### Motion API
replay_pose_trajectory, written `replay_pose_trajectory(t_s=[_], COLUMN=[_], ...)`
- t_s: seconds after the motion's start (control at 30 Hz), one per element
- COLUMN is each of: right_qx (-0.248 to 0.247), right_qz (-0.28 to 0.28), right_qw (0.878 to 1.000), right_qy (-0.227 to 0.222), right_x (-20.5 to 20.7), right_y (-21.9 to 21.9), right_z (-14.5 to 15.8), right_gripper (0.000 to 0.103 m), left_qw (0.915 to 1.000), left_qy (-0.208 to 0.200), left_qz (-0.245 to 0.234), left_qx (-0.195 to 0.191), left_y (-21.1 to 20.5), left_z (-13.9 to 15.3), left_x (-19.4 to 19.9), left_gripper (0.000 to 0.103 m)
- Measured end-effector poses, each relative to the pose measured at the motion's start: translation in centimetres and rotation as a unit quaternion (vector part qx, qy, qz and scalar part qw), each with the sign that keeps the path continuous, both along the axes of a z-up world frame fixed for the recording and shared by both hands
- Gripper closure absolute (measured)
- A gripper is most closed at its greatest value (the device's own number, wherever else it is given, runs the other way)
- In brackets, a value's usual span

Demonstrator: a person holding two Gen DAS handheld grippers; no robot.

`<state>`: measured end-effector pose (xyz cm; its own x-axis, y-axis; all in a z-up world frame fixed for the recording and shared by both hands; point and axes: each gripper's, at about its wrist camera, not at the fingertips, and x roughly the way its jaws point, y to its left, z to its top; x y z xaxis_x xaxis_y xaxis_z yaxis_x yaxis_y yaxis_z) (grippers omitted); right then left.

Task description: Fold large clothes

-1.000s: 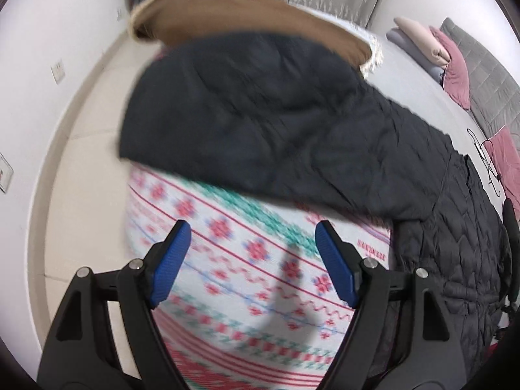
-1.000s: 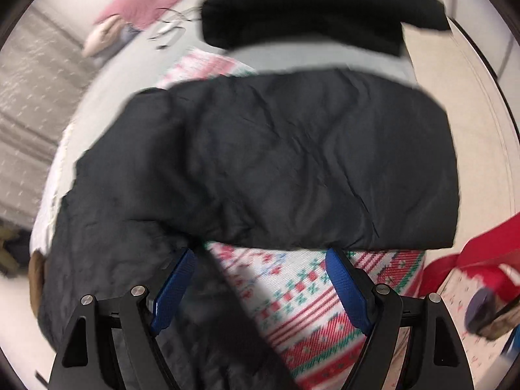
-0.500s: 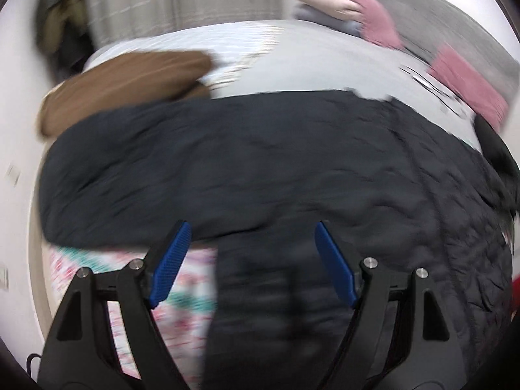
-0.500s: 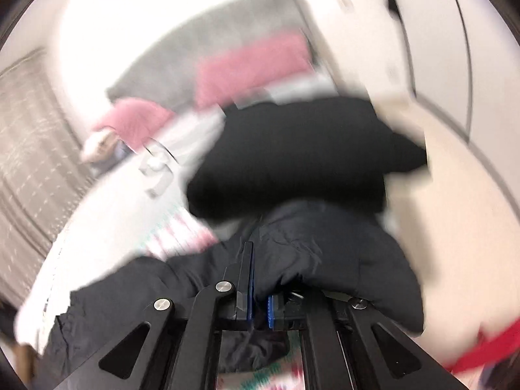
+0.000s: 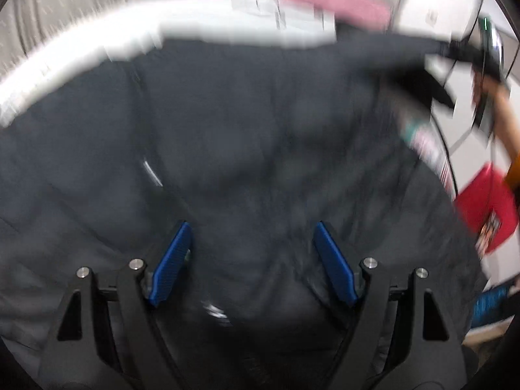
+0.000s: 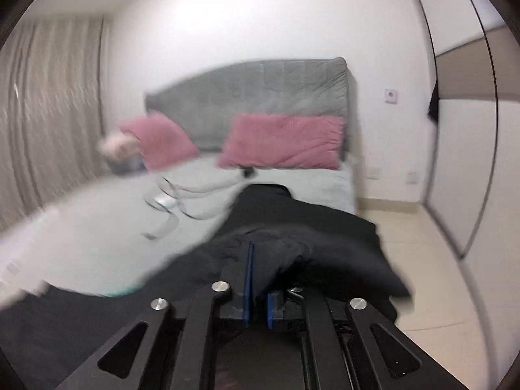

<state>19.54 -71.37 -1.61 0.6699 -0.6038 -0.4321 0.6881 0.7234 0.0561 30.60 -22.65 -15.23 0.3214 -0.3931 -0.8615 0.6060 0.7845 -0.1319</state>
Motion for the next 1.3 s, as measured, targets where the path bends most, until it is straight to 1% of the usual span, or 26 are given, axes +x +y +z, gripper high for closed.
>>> replay_pose_trajectory(t_s=[0.03, 0.07, 0.1, 0.13, 0.2, 0.23, 0.27, 0.33, 0.37, 0.43, 0.5, 0.57, 0.6, 0.67, 0.7, 0.83, 0.9, 0.93, 1.0, 1.03, 1.1, 1.17, 1.2, 1.23, 1.27, 1.3], right_qx=[0.039, 0.072, 0.09, 0.11, 0.102, 0.098, 0.097, 0.107, 0.112, 0.123, 0.142, 0.162, 0.17, 0.193, 0.21, 0.273, 0.29, 0.296, 0.332, 0.352, 0.401, 0.417, 0.429, 0.435, 0.429, 0.413], right_qz=[-0.018, -0.04, -0.053, -0.077, -0.122, -0.129, -0.13, -0.102, -0.083, -0.016, 0.062, 0.131, 0.16, 0.224, 0.255, 0.309, 0.315, 0.315, 0.311, 0.308, 0.309, 0.319, 0.33, 0.337, 0.345, 0.349], right_qw=[0.999, 0.996, 0.994, 0.989, 0.985, 0.984, 0.984, 0.987, 0.988, 0.989, 0.984, 0.971, 0.964, 0.943, 0.929, 0.886, 0.873, 0.869, 0.854, 0.847, 0.827, 0.818, 0.81, 0.805, 0.803, 0.808], right_qy=[0.028, 0.04, 0.043, 0.052, 0.072, 0.073, 0.072, 0.067, 0.066, 0.076, 0.091, 0.115, 0.124, 0.154, 0.17, 0.211, 0.233, 0.239, 0.251, 0.252, 0.246, 0.233, 0.226, 0.223, 0.227, 0.234], right_x=[0.4, 0.1, -0.3, -1.1, -2.8, -3.5, -4.0, -5.1, -5.6, -6.1, -6.8, -7.4, -7.8, -8.5, -9.1, -10.1, -11.2, -11.5, -12.0, -12.3, -12.9, -13.5, -13.9, -14.0, -14.2, -14.0], right_y=[-2.0, -3.8, -4.6, -5.9, -6.6, -6.6, -6.4, -5.1, -4.4, -1.5, 1.7, 5.2, 6.7, 10.2, 11.9, 15.0, 16.4, 16.3, 16.3, 16.5, 16.8, 17.4, 17.9, 18.2, 18.8, 19.1], right_z=[-1.1, -2.0, -2.5, -3.2, -3.6, -3.6, -3.6, -3.0, -2.7, -2.1, -2.3, -2.7, -3.2, -4.5, -5.3, -8.4, -9.9, -10.5, -12.7, -13.5, -14.8, -14.8, -14.7, -14.6, -14.4, -14.1], right_gripper=[0.09, 0.086, 0.083, 0.074, 0.063, 0.051, 0.043, 0.04, 0.038, 0.035, 0.032, 0.03, 0.029, 0.029, 0.029, 0.029, 0.029, 0.029, 0.029, 0.029, 0.03, 0.036, 0.04, 0.052, 0.068, 0.077], left_qw=[0.9996, 0.9982, 0.9981, 0.9983, 0.999, 0.9992, 0.9994, 0.9993, 0.9989, 0.9977, 0.9966, 0.9958, 0.9951, 0.9936, 0.9921, 0.983, 0.9768, 0.9737, 0.9671, 0.9645, 0.9584, 0.955, 0.9515, 0.9495, 0.9481, 0.948], left_qy=[-0.029, -0.058, -0.059, -0.055, -0.04, -0.034, -0.029, -0.031, -0.042, -0.065, -0.083, -0.089, -0.088, -0.078, -0.064, -0.029, 0.0, 0.024, 0.083, 0.104, 0.141, 0.154, 0.166, 0.174, 0.183, 0.185], left_qz=[-0.001, -0.011, -0.014, -0.016, -0.02, -0.02, -0.017, -0.014, -0.015, -0.014, -0.003, 0.018, 0.041, 0.074, 0.098, 0.17, 0.207, 0.223, 0.24, 0.242, 0.238, 0.23, 0.221, 0.217, 0.211, 0.21], left_qx=[0.001, 0.006, 0.009, 0.009, 0.001, -0.003, -0.008, -0.014, -0.015, -0.01, -0.002, 0.008, 0.021, 0.034, 0.043, 0.064, 0.054, 0.04, -0.003, -0.021, -0.069, -0.106, -0.134, -0.145, -0.153, -0.152], left_y=[-0.1, -0.2, -0.2, -0.1, 0.5, 0.6, 1.1, 2.2, 3.2, 4.4, 7.1, 10.0, 12.4, 15.7, 18.3, 25.4, 29.1, 30.7, 32.9, 33.4, 34.0, 33.9, 33.7, 33.5, 33.1, 32.9], left_z=[-0.4, -0.4, -0.3, -0.1, 0.4, 0.7, 1.2, 2.2, 3.2, 4.1, 5.6, 6.4, 6.9, 7.2, 7.3, 6.8, 6.1, 5.6, 4.2, 3.6, 2.4, 2.0, 1.8, 1.7, 1.4, 1.4], left_x=[-0.6, -1.4, -1.5, -1.5, -1.1, -1.0, -0.8, -1.0, -1.5, -2.6, -3.6, -4.3, -4.8, -5.1, -5.4, -6.8, -7.7, -8.1, -9.1, -9.6, -11.0, -12.2, -13.0, -13.3, -13.8, -14.0], left_gripper=[0.022, 0.022, 0.022, 0.022, 0.022, 0.022, 0.022, 0.022, 0.022, 0.022, 0.022, 0.022, 0.022, 0.022, 0.022, 0.022, 0.022, 0.022, 0.023, 0.029, 0.039, 0.045, 0.055, 0.067, 0.077, 0.09])
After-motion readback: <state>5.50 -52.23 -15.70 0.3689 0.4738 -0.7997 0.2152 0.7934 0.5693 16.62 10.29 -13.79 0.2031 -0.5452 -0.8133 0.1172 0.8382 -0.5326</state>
